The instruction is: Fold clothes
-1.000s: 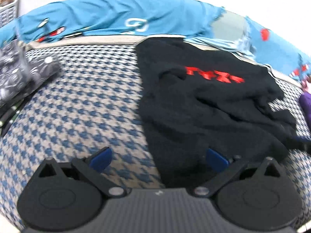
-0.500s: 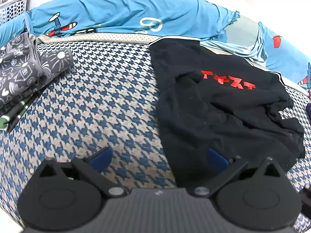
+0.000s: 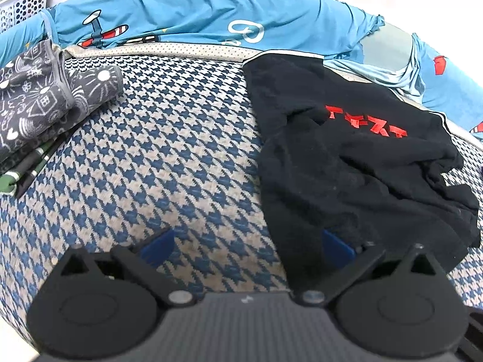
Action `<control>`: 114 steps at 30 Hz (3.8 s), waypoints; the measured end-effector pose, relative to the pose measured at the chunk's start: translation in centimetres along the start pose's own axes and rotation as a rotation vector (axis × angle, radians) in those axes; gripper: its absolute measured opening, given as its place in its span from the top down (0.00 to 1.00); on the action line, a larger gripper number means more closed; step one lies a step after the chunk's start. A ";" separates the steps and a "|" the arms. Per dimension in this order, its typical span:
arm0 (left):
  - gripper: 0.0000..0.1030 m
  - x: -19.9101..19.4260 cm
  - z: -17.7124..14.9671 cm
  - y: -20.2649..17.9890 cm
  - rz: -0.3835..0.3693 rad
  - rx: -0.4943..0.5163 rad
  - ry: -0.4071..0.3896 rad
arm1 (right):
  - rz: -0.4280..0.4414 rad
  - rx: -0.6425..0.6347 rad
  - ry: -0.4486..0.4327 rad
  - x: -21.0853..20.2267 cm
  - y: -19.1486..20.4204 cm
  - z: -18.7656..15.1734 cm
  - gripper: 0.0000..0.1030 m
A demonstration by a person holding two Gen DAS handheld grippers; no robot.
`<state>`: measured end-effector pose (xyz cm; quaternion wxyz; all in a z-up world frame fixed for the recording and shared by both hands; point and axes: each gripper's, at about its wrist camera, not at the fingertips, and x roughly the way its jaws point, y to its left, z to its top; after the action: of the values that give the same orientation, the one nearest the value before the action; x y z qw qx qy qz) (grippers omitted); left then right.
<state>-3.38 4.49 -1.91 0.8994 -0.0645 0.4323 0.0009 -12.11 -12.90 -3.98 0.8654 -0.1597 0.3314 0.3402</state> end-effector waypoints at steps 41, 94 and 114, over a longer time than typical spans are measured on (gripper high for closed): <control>0.00 -7.1 4.1 9.5 0.198 -0.114 -0.248 | 0.263 0.045 -0.176 2.4 6.7 5.8 0.85; 0.00 1.1 -0.5 -3.7 0.035 0.157 0.014 | -0.429 0.527 -0.132 -7.9 -15.8 -7.4 0.59; 0.00 2.3 -0.8 -3.4 0.037 0.144 0.054 | -0.353 0.648 -0.197 -4.3 -18.1 -7.8 0.62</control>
<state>-2.40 0.91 -3.80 0.8896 0.0087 0.4563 -0.0152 -5.58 -31.90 -5.82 0.9441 0.1010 0.3043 0.0772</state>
